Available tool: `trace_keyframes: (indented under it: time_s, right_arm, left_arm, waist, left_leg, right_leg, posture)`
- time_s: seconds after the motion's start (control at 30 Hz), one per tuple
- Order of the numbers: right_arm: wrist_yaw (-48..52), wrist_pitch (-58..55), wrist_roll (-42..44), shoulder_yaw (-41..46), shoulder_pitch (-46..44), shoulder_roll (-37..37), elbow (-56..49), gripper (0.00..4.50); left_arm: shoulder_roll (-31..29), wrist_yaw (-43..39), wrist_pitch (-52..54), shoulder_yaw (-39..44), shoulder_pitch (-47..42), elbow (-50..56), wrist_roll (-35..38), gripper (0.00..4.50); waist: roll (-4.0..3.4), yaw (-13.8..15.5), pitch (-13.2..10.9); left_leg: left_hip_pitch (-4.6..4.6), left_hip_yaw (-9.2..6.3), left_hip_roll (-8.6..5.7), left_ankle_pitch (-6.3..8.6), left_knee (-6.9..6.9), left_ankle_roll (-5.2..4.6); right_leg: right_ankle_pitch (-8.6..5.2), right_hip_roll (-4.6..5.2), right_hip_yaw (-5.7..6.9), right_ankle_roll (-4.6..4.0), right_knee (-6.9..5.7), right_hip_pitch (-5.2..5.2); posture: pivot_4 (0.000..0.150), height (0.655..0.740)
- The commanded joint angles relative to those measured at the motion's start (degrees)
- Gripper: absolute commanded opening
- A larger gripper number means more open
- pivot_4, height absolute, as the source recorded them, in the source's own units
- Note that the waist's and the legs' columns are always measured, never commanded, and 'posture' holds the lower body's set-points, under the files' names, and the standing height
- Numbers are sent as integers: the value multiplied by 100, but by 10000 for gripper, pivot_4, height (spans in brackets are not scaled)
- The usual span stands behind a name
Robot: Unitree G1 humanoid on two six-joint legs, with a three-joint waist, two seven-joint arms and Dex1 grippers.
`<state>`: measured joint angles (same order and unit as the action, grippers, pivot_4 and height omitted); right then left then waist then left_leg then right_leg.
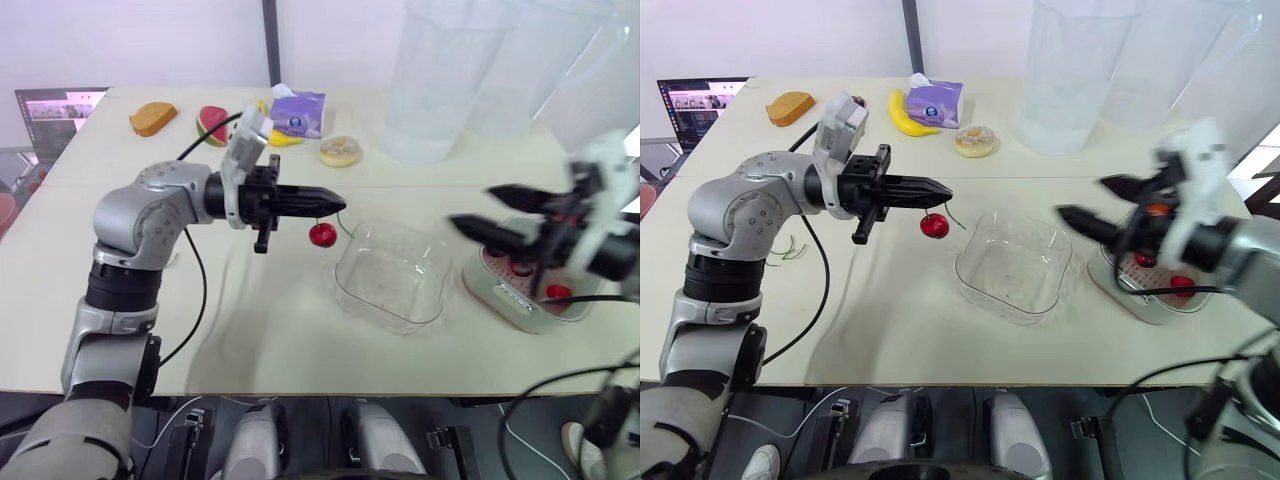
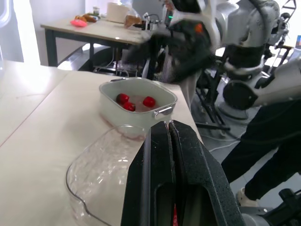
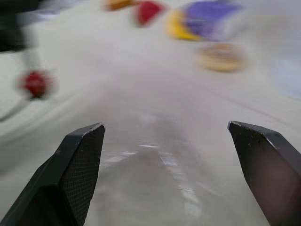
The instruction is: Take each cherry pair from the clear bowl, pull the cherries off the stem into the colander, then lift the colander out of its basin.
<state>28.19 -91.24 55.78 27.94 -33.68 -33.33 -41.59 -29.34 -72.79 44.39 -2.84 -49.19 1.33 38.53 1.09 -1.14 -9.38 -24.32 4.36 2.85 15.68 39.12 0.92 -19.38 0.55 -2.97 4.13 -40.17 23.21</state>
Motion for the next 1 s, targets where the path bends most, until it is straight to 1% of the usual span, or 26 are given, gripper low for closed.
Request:
trace_keyframes:
  time_s: [0.03, 0.13, 0.2, 0.37, 0.53, 0.63, 0.73, 0.77, 0.8, 0.83, 1.0]
  right_arm:
    - [-423, -32, 119, -713, -242, 567, -144, 44453]
    - [-757, 31, 51, -1174, -417, 1195, 42, 44453]
    - [-918, 98, -48, -1286, -497, 1377, 194, 44453]
    - [-1078, 132, 111, -1198, -634, 1644, 383, 44453]
    - [-1179, 72, 144, -1225, -630, 1671, 424, 44453]
    - [-1222, 85, 123, -1281, -596, 1634, 418, 36326]
    - [-1271, 94, 107, -1316, -578, 1628, 408, 21333]
    - [-1279, 93, 99, -1337, -566, 1613, 401, 15529]
    - [-1284, 93, 91, -1361, -548, 1591, 386, 11611]
    - [-1291, 88, 93, -1367, -533, 1586, 380, 8728]
    - [-1287, 92, 51, -1446, -333, 1402, 279, 8728]
  left_arm:
    - [30, -46, -82, 3, -159, 136, 106, 0]
    - [55, -37, -92, -8, -192, 132, 115, 0]
    - [52, -35, -87, -4, -197, 140, 124, 0]
    - [46, -28, -108, -2, -194, 125, 112, 0]
    - [62, 3, -110, -5, -174, 145, 116, 0]
    - [67, 9, -112, -6, -177, 137, 120, 0]
    - [76, 19, -118, -7, -187, 120, 118, 0]
    - [81, 22, -118, -7, -193, 112, 119, 0]
    - [86, 27, -121, -6, -199, 103, 118, 0]
    - [89, 29, -122, -5, -204, 97, 117, 0]
    - [89, 35, -131, 4, -221, 61, 112, 0]
  waist:
    - [-1, 25, 0]
    - [0, 34, 0]
    - [0, 32, 0]
    - [0, 13, 0]
    - [0, -3, 0]
    - [0, -1, 0]
    - [0, -2, 0]
    - [0, -2, 0]
    - [0, -2, 0]
    - [0, -2, 0]
    - [0, -2, 0]
  left_leg:
    - [-6, 0, -1, 0, 0, 0]
    - [-14, 0, -4, 0, 3, -1]
    - [-15, 3, -6, 1, 4, -2]
    - [-13, 2, -4, 1, 4, -3]
    - [-12, 2, -1, 1, 1, -3]
    - [-12, 2, -1, 2, 2, -3]
    - [-12, 2, -1, 2, 1, -3]
    - [-12, 2, -2, 2, 1, -3]
    - [-12, 2, -1, 2, 2, -3]
    - [-12, 2, -1, 2, 1, -3]
    - [-12, 2, -2, 2, 1, -4]
  right_leg:
    - [0, 2, 0, 0, 0, 6]
    - [0, 8, 3, 0, 1, 11]
    - [0, 13, 3, 1, 3, 10]
    - [0, 10, 5, 0, 2, 11]
    - [0, 8, 5, 0, 1, 13]
    - [0, 9, 5, 0, 1, 13]
    - [0, 8, 5, 0, 1, 13]
    - [0, 8, 5, 0, 1, 13]
    - [0, 9, 5, 0, 1, 13]
    - [0, 9, 5, 0, 1, 13]
    - [0, 9, 5, 0, 1, 13]
  posture:
    - [1500, 7400]
    - [1500, 7400]
    - [1500, 7400]
    - [1500, 7400]
    - [1500, 7400]
    - [1500, 7400]
    - [1500, 7400]
    - [1500, 7400]
    - [1500, 7400]
    - [1500, 7400]
    - [1500, 7400]
